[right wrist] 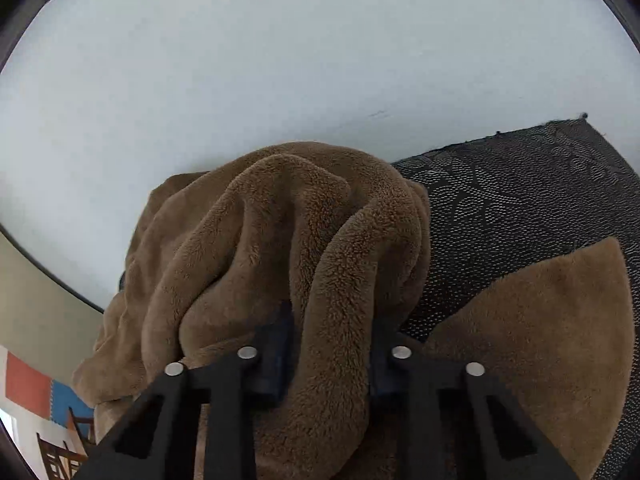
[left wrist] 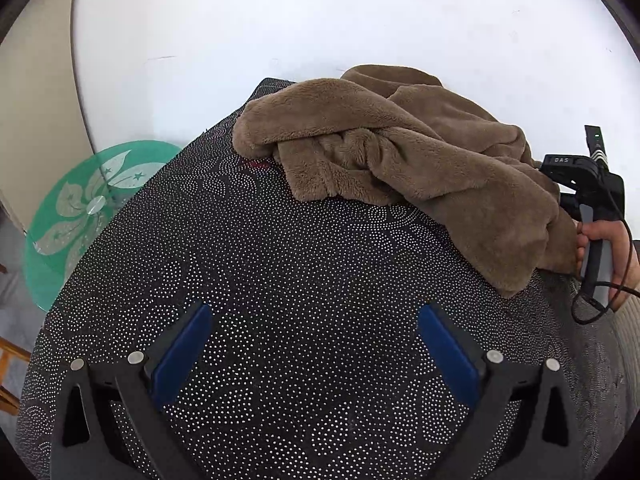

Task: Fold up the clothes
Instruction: 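Move the right tool onto the brown blanket and close it on a fold, then lift the blanket upward with the right tool, shaking it loose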

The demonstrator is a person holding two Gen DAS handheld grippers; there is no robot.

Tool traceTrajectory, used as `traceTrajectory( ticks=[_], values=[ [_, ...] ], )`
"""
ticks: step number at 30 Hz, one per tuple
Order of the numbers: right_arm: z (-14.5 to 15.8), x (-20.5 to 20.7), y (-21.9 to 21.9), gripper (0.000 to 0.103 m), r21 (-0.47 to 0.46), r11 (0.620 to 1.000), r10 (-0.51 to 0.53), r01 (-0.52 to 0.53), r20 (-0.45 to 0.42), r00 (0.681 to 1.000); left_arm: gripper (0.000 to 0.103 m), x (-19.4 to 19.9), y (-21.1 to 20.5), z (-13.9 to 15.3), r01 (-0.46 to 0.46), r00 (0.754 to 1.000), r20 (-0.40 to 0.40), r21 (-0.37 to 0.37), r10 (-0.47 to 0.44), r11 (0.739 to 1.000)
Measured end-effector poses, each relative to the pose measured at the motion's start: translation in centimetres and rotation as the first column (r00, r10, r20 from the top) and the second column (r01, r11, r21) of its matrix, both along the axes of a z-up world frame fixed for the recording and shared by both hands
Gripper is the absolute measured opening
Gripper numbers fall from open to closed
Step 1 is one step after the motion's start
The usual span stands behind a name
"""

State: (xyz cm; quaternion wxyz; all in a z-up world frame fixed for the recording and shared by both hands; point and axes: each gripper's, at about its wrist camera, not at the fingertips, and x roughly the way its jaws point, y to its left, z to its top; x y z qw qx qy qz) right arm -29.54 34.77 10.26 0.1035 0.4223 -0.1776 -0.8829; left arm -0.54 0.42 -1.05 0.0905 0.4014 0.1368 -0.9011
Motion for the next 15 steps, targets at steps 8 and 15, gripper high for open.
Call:
traceTrajectory(
  ticks=[8,15],
  values=[
    [3.7,6.1,-1.2,0.016,-0.104,0.987,0.106,-0.123,-0.154,0.982,0.103,-0.1,1.0,0.7,-0.005,1.000,0.012,-0.027,0.005,1.000],
    [7.1,15.7,-7.7,0.016,0.015,0.927,0.363,-0.374,-0.286,0.887,0.103,0.7,1.5,1.5,-0.019,1.000,-0.006,-0.008,0.019,1.000]
  ],
)
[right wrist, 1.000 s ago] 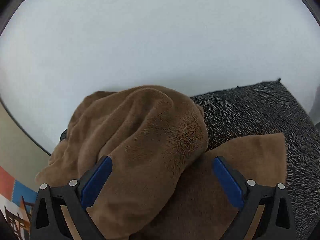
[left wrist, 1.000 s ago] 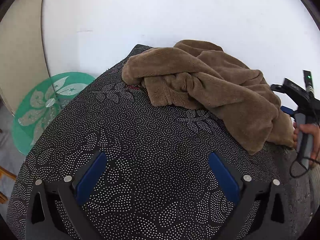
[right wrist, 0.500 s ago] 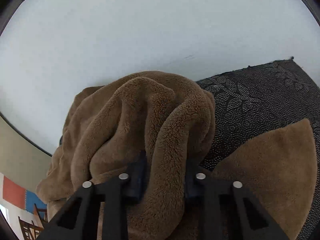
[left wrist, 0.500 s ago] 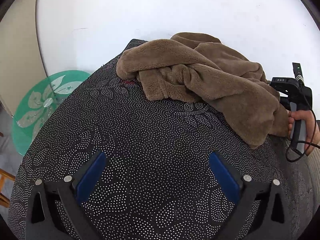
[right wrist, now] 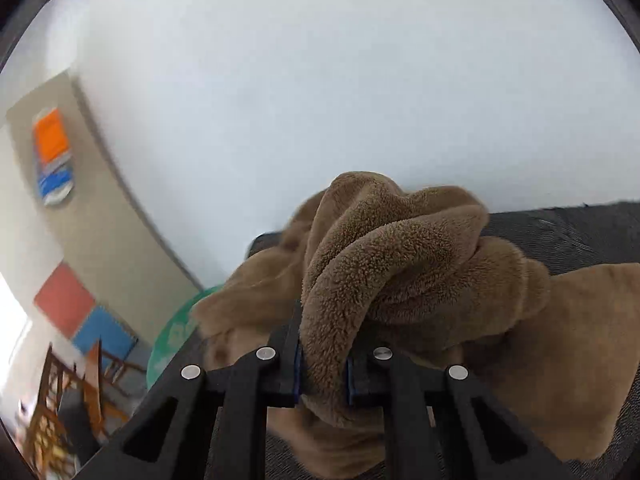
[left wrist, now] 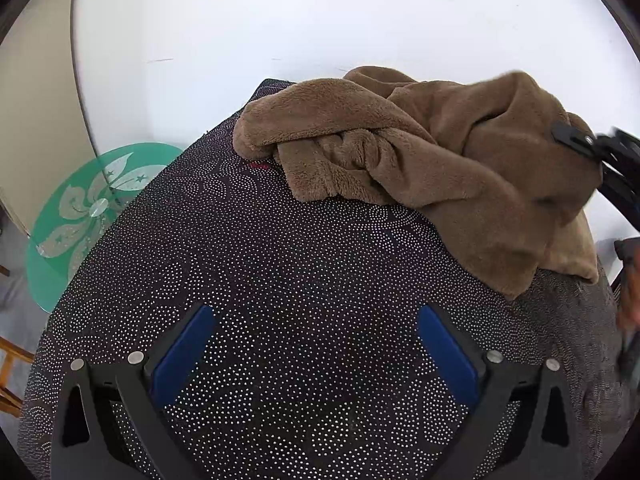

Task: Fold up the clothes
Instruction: 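Lift the blanket upward with the right tool, shaking it loose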

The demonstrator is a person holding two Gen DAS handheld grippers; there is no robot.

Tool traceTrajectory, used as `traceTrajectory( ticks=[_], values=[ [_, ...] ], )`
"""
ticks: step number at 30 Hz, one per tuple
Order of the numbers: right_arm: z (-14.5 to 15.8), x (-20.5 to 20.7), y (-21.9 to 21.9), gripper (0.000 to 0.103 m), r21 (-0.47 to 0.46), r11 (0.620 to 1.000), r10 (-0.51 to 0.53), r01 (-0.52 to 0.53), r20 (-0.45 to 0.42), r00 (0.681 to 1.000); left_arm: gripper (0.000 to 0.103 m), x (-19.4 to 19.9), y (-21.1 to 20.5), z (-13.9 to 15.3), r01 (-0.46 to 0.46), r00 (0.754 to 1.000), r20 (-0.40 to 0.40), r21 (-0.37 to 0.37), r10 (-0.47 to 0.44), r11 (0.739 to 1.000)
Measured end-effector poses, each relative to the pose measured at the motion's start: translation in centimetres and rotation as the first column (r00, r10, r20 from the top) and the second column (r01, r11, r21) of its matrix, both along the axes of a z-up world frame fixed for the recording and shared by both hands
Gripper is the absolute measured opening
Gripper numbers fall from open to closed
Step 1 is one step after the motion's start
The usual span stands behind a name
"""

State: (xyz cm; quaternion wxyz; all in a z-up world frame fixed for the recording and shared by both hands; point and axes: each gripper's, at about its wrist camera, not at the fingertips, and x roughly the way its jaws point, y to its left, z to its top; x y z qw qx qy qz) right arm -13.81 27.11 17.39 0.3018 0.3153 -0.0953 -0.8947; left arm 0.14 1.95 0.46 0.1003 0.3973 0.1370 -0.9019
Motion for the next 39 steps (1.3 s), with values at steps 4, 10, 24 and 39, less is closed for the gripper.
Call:
traceTrajectory(
  ticks=[4,10,24,39],
  values=[
    [-0.3,6.8,-3.6,0.016,0.048,0.985,0.168,-0.167,-0.020,0.986,0.103,1.1,-0.6,0.7,-0.036,0.999,-0.025,0.039,0.037,0.999],
    [-3.2,13.9,-4.9,0.017,0.140,0.949,0.278,-0.281,0.040,0.960,0.103,4.1,-3.2,2.7,-0.131,0.985,-0.106,0.086,0.140,0.988],
    [-0.2,6.1,7.8,0.091,-0.019,0.988,-0.154,0.156,0.075,0.985,0.103,2.5,-2.8,0.5,-0.057,0.997,-0.051,0.077,0.061,0.995],
    [-6.8,-3.4,11.5,0.089,-0.348,0.870,-0.175,0.349,0.443,0.879,0.103,0.8,-1.5,-0.3,-0.041,0.999,-0.001,0.085,0.041,0.996]
  ],
)
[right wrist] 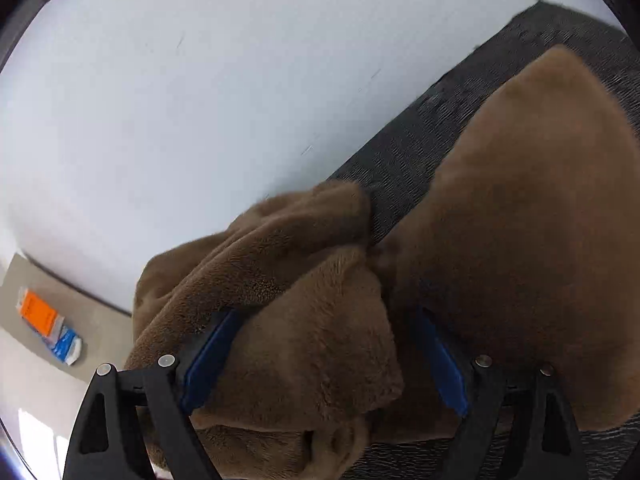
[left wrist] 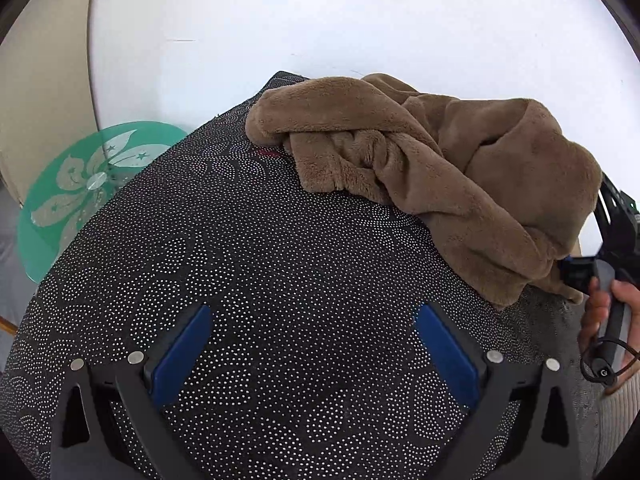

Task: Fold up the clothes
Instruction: 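Lift the blanket upward with the right tool, shaking it loose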

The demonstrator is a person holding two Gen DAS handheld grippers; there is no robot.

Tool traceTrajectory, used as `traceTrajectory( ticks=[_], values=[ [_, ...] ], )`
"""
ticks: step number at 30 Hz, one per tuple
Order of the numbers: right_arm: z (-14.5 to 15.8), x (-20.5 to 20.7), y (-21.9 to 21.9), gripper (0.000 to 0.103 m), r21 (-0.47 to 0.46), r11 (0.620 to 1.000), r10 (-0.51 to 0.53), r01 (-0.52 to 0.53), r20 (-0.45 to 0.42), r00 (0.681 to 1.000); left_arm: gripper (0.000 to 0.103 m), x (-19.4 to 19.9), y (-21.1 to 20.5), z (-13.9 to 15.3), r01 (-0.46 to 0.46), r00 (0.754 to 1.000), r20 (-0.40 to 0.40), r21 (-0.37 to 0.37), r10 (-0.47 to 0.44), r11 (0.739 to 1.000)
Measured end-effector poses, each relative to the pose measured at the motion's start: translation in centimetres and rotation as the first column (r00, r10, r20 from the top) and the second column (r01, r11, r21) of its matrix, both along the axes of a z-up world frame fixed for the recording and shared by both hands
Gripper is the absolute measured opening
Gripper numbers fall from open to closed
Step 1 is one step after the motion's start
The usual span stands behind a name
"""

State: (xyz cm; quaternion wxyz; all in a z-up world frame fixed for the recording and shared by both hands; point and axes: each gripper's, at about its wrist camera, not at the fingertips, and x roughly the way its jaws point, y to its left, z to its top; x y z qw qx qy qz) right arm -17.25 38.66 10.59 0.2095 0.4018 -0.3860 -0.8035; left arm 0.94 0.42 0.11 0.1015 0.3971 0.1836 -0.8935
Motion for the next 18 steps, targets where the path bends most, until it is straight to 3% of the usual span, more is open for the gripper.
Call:
traceTrajectory(
  ticks=[1,2,3,4,5,9,15,18],
  values=[
    [0.2,0.0,-0.6,0.078,-0.008,1.000,0.023,-0.023,-0.012,1.000,0.103,-0.1,0.1,0.0,-0.001,1.000,0.001,0.002,0.001,1.000],
    [0.6,0.1,-1.2,0.058,-0.001,0.999,0.045,-0.045,-0.031,0.999,0.103,-0.2,0.2,0.0,-0.002,1.000,0.002,0.005,0.002,1.000],
    [1.1,0.1,-1.8,0.049,0.012,0.998,0.065,-0.065,-0.052,0.997,0.103,-0.3,0.2,0.1,-0.004,1.000,0.002,0.009,0.004,1.000],
    [1.8,0.3,-2.4,0.033,0.037,0.996,0.083,-0.081,-0.077,0.994,0.103,-0.4,0.3,0.0,-0.006,1.000,0.001,0.013,0.006,1.000],
    [2.5,0.5,-3.0,0.028,0.056,0.993,0.108,-0.103,-0.102,0.989,0.103,-0.4,0.4,-0.1,-0.007,1.000,0.000,0.017,0.007,1.000],
    [5.8,3.2,-6.1,0.023,0.086,0.959,0.281,-0.269,-0.215,0.935,0.103,-0.4,0.3,-0.1,-0.026,1.000,-0.013,0.041,0.027,0.999],
    [9.4,12.4,-11.6,0.023,0.189,0.815,0.578,-0.548,-0.333,0.745,0.103,0.7,-1.1,1.4,-0.126,0.988,-0.085,0.008,0.126,0.992],
    [9.2,16.2,-12.5,0.023,0.257,0.762,0.647,-0.594,-0.308,0.697,0.103,2.0,-2.5,3.1,-0.188,0.972,-0.142,0.017,0.189,0.982]
  ],
)
